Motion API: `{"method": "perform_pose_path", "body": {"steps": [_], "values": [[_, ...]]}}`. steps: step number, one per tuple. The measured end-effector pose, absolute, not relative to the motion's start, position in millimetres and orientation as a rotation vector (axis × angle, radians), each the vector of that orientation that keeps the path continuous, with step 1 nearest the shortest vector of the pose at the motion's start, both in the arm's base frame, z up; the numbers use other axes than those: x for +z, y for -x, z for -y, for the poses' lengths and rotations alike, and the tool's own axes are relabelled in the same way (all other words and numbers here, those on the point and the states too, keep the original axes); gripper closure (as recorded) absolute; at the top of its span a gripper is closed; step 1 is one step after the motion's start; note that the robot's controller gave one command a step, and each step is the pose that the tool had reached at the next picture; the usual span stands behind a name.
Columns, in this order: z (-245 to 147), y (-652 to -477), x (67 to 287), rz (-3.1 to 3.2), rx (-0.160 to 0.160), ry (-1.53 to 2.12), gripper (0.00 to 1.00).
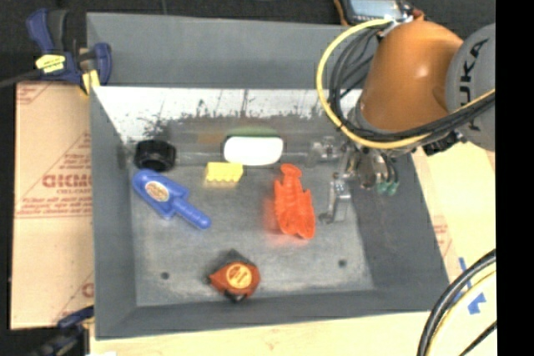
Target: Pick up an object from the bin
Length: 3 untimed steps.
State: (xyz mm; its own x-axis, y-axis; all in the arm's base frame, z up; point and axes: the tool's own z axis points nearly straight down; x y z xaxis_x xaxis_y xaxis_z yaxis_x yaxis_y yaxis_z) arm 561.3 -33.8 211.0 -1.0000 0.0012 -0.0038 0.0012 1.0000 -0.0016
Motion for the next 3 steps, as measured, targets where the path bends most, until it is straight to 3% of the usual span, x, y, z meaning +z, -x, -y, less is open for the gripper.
{"method": "perform_pose_path", "body": {"steps": [1,2,3], "values": [[34,-561.3,211,-3.138,-0.003,-0.002,0.0],[31,-601.4,178,-3.125,-0.004,0.099,0.0],[27,-579.2,98,-3.125,-0.002,0.289,0.0]]}}
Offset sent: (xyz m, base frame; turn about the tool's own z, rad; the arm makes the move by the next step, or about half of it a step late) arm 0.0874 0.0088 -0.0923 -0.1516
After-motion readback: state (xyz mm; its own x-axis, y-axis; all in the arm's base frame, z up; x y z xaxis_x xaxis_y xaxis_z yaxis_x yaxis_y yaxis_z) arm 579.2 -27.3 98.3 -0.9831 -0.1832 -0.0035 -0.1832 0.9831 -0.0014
